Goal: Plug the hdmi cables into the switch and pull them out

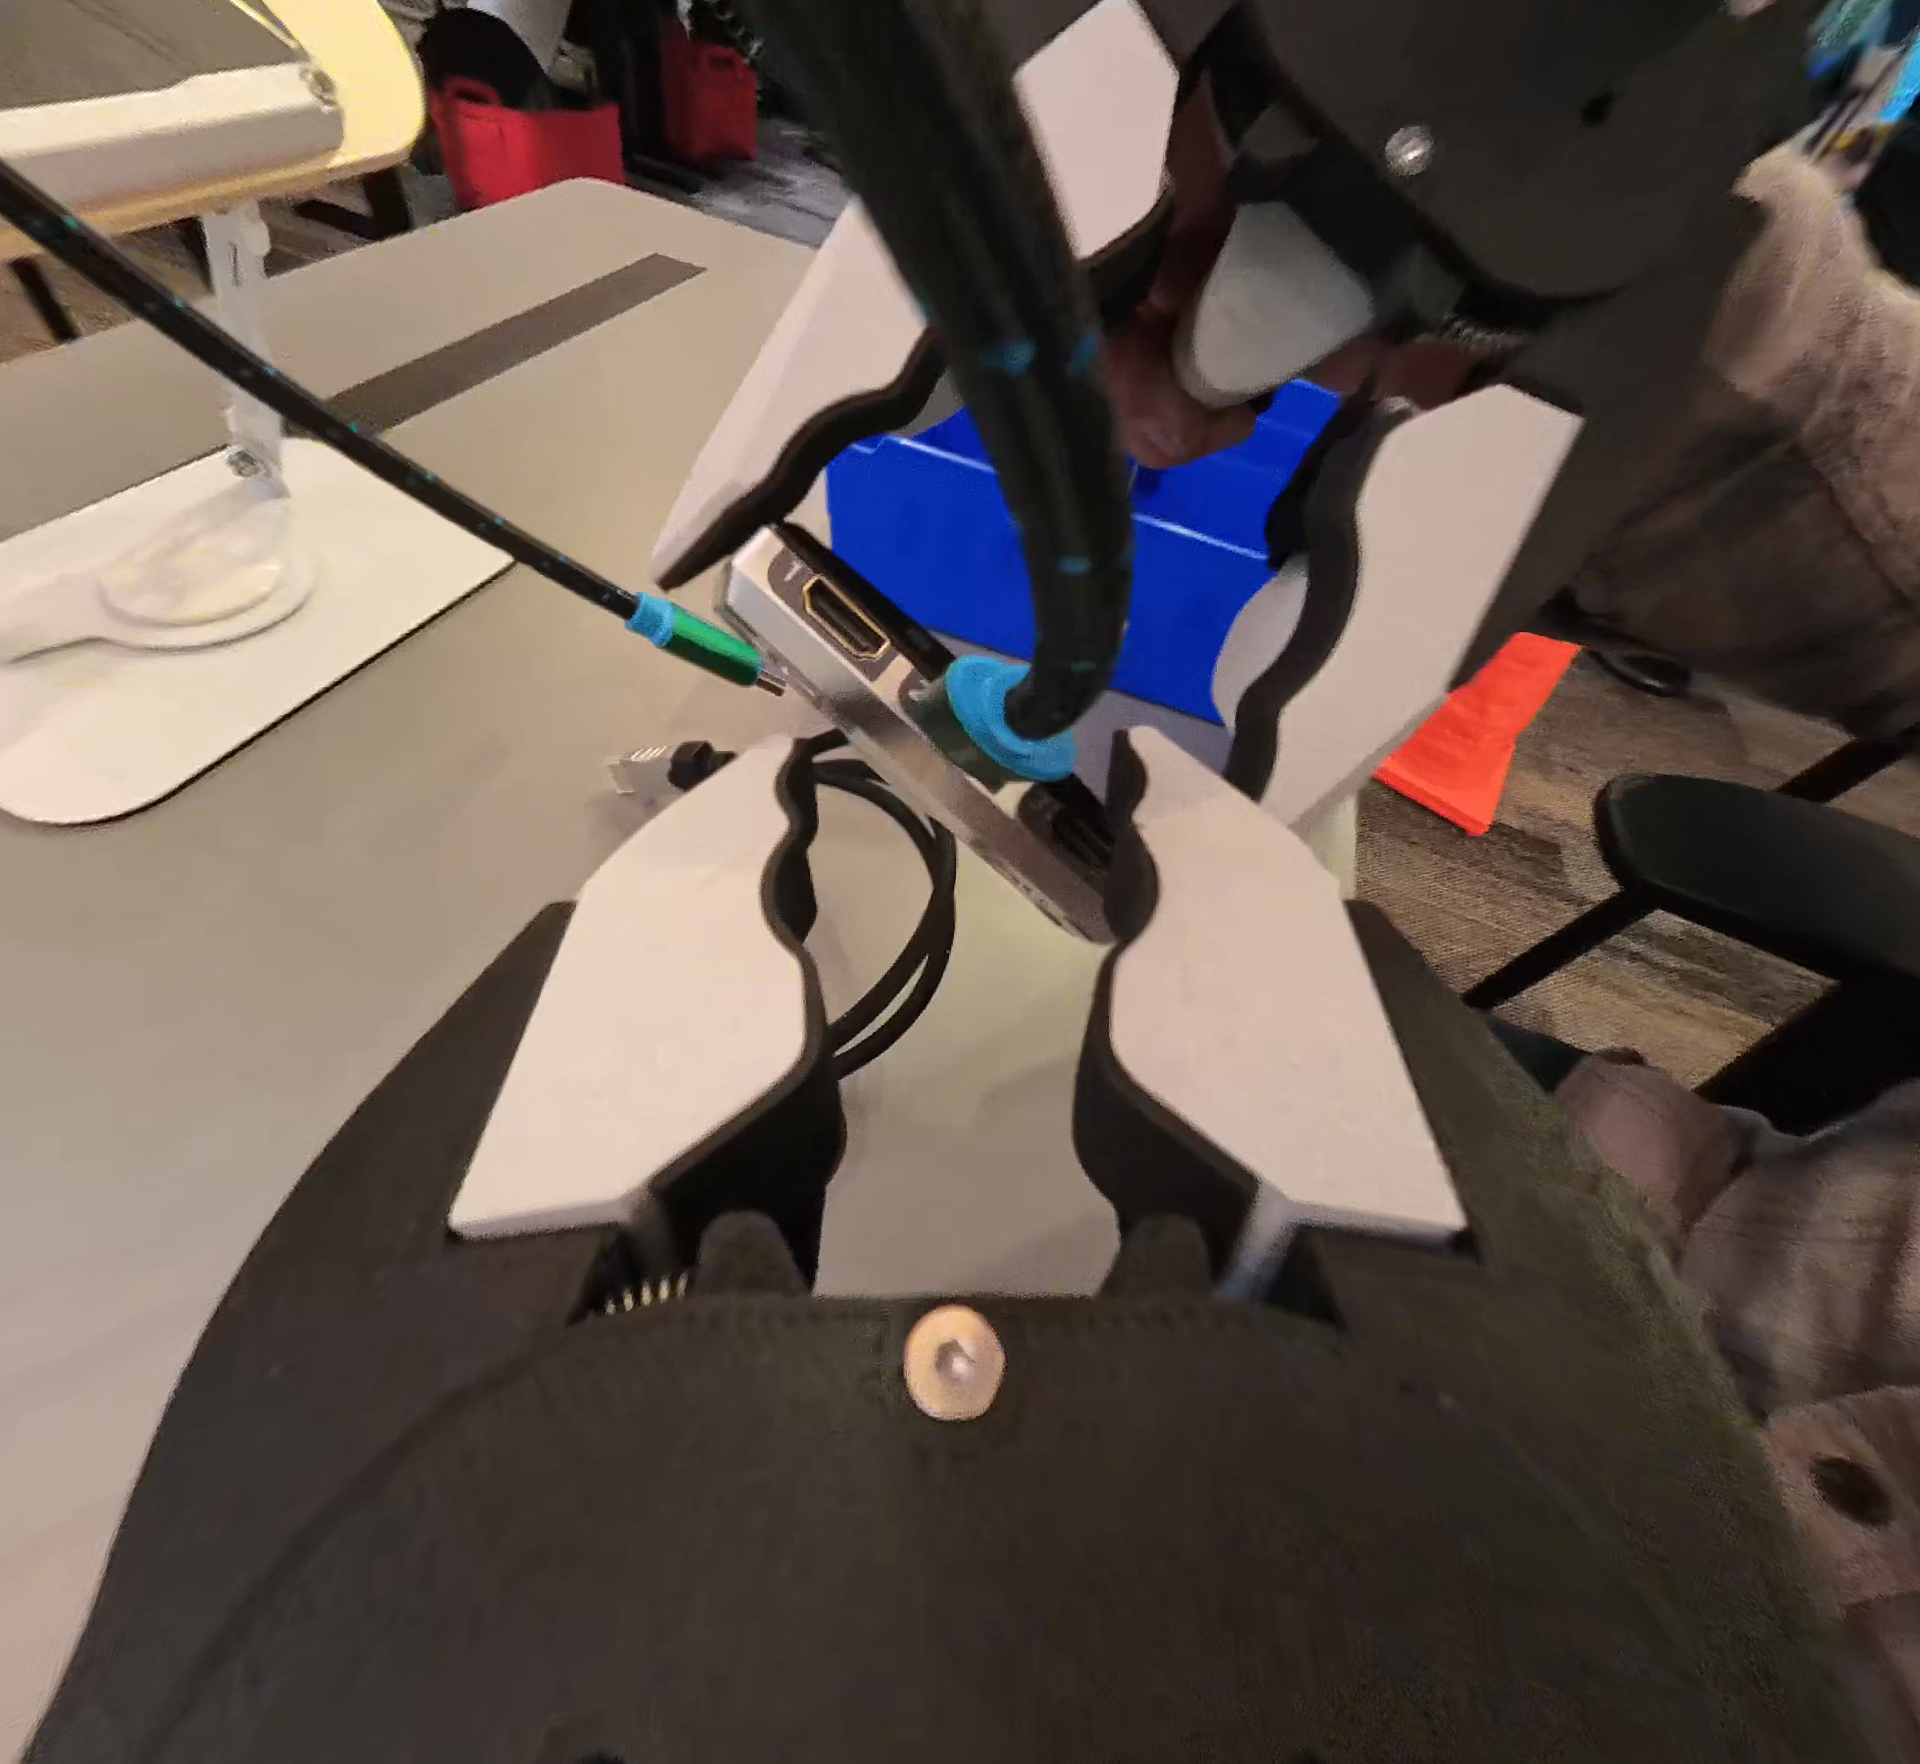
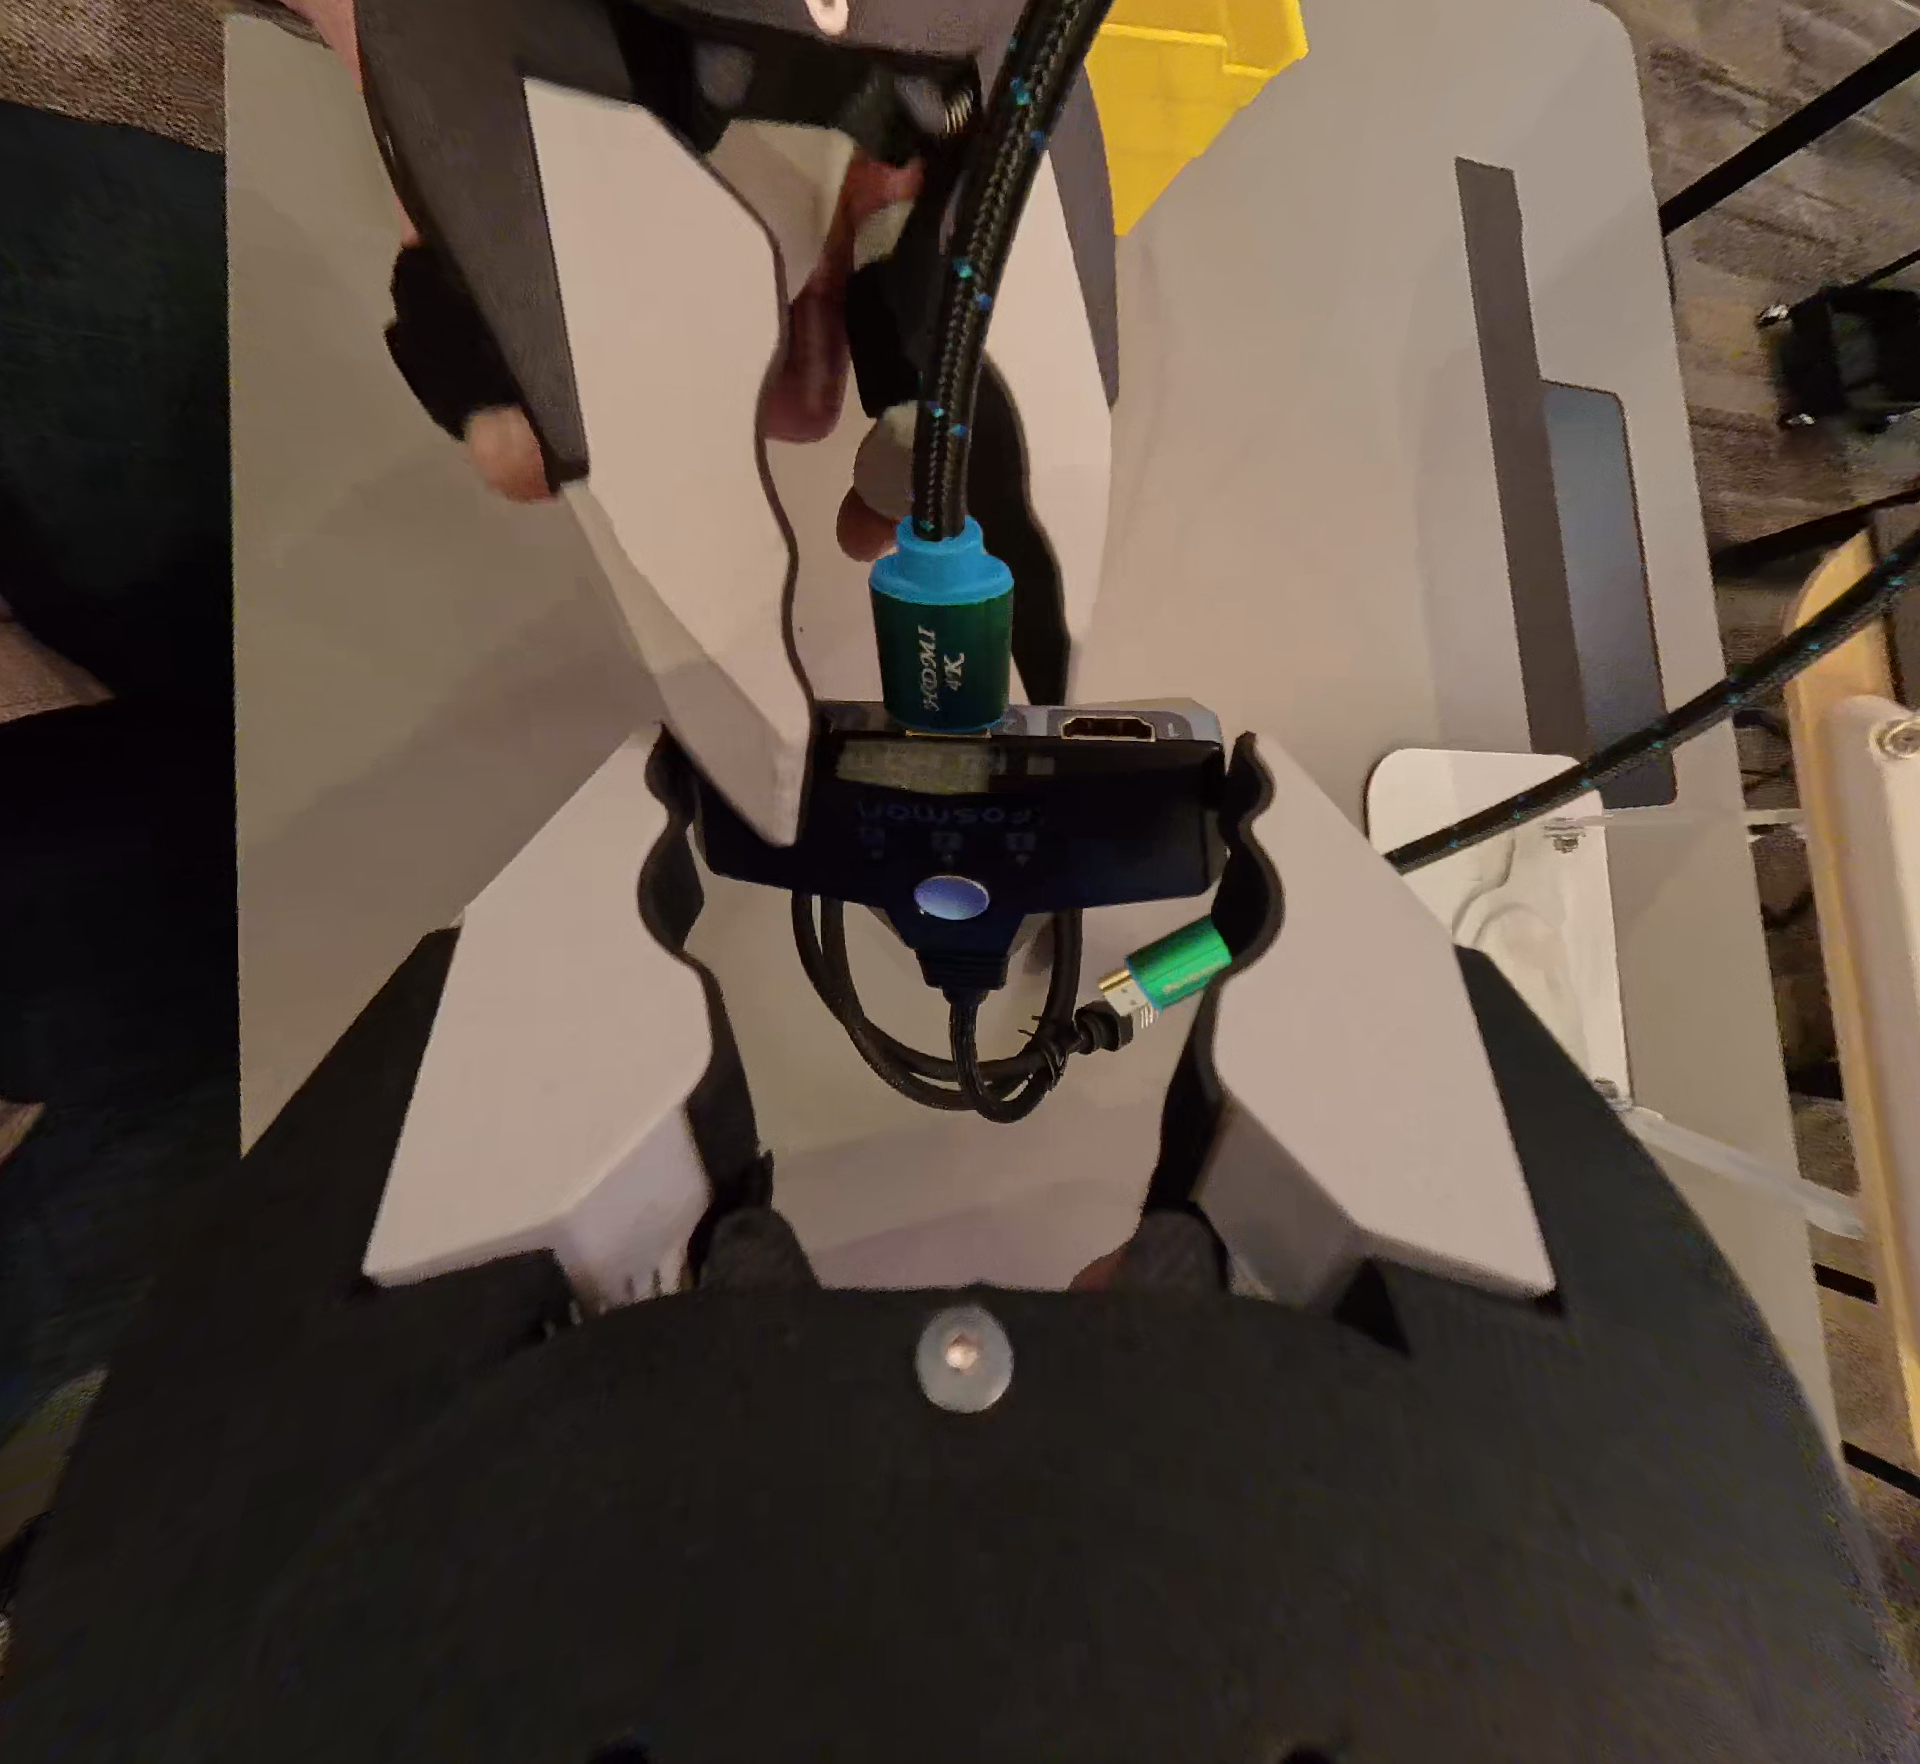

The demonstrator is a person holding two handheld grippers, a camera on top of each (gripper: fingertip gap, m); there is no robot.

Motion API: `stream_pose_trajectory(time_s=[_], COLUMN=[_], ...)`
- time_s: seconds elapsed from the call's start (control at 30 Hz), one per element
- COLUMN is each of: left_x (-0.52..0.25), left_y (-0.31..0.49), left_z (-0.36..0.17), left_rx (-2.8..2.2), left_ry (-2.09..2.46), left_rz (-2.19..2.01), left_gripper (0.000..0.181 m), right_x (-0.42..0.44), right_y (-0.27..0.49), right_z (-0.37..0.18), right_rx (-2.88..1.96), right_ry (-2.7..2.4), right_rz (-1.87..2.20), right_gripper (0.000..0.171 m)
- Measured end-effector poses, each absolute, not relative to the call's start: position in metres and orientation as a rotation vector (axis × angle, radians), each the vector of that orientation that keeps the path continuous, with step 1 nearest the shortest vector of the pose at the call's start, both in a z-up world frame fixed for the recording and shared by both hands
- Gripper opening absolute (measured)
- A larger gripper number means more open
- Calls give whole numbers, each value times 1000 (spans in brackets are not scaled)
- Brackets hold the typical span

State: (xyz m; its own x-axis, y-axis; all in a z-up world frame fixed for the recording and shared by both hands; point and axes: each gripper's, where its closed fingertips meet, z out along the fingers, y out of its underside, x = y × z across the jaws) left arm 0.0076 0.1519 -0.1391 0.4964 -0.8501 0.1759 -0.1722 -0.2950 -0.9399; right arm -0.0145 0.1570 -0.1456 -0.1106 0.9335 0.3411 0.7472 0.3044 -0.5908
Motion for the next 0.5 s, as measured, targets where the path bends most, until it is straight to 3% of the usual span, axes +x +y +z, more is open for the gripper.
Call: stream_pose_trajectory(time_s=[0.13,0.33,0.5], left_x=[10,5,-4], left_y=[153,152,155], left_z=[-146,-142,-145], left_rx=[-1801,-1807,-1818], left_ry=[850,872,897], left_rz=[-855,-869,-826], left_gripper=[40,35,23], right_x=[-17,-22,-15], right_y=[159,160,157], right_z=[-148,-142,-125], right_rx=[-1477,-1451,-1421], right_ry=[-1907,-1841,-1842], right_rz=[240,268,367], right_gripper=[100,100,76])
